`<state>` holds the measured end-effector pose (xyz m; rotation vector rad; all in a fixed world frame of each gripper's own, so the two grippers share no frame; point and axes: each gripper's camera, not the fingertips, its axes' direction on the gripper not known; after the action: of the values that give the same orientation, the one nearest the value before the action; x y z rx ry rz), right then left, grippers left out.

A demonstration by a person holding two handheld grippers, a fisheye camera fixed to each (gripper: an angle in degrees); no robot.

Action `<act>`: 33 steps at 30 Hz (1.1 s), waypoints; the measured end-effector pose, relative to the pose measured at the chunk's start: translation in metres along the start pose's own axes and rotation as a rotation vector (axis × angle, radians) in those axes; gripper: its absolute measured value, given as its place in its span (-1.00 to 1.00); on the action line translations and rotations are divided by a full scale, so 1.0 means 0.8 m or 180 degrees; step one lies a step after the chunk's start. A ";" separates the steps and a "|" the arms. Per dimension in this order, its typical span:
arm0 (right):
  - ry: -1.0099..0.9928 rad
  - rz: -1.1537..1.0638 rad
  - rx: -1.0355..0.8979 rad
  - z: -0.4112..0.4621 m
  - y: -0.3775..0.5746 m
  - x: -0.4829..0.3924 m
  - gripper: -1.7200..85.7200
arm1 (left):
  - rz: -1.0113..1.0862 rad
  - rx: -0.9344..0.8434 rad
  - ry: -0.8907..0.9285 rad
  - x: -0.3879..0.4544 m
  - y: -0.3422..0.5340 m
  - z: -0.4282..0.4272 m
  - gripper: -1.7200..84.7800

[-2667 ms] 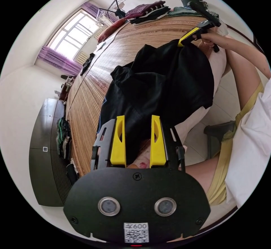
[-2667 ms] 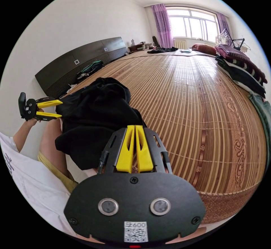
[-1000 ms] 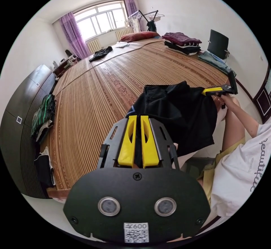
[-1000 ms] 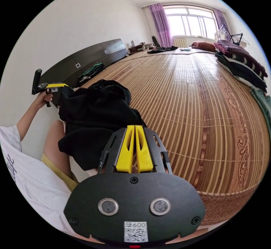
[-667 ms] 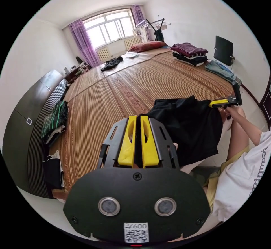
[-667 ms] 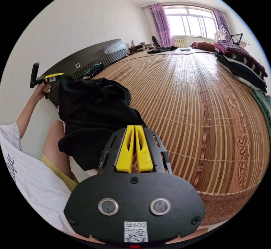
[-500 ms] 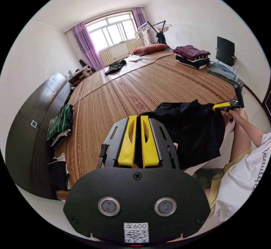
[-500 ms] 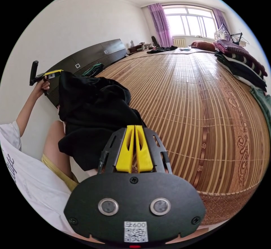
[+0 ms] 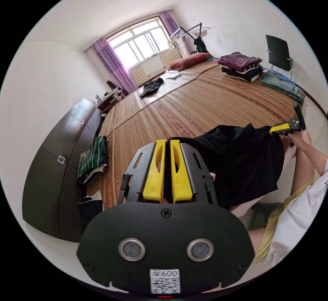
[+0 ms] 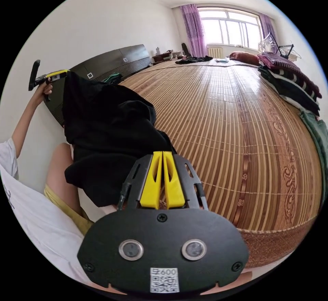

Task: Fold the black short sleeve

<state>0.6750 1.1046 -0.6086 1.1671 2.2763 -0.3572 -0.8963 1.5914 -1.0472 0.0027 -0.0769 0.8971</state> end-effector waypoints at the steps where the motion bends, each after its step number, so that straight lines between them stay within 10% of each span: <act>1: 0.0191 -0.0162 -0.0059 0.019 0.000 -0.025 -0.98 | -0.0026 0.0012 -0.0002 -0.001 0.001 -0.004 -0.90; 17: 0.0937 -0.0820 -0.1029 0.218 -0.031 -0.045 -0.98 | -0.0354 0.0152 -0.0085 -0.024 0.031 -0.054 -0.90; 33: 0.2071 -0.0851 -0.1406 0.191 -0.044 0.210 -0.98 | -0.0567 0.0411 0.0567 -0.047 0.013 -0.058 -0.90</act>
<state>0.6218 1.1240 -0.8313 0.8177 2.8662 0.4890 -0.9251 1.5703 -1.0962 0.0491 0.1455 0.7197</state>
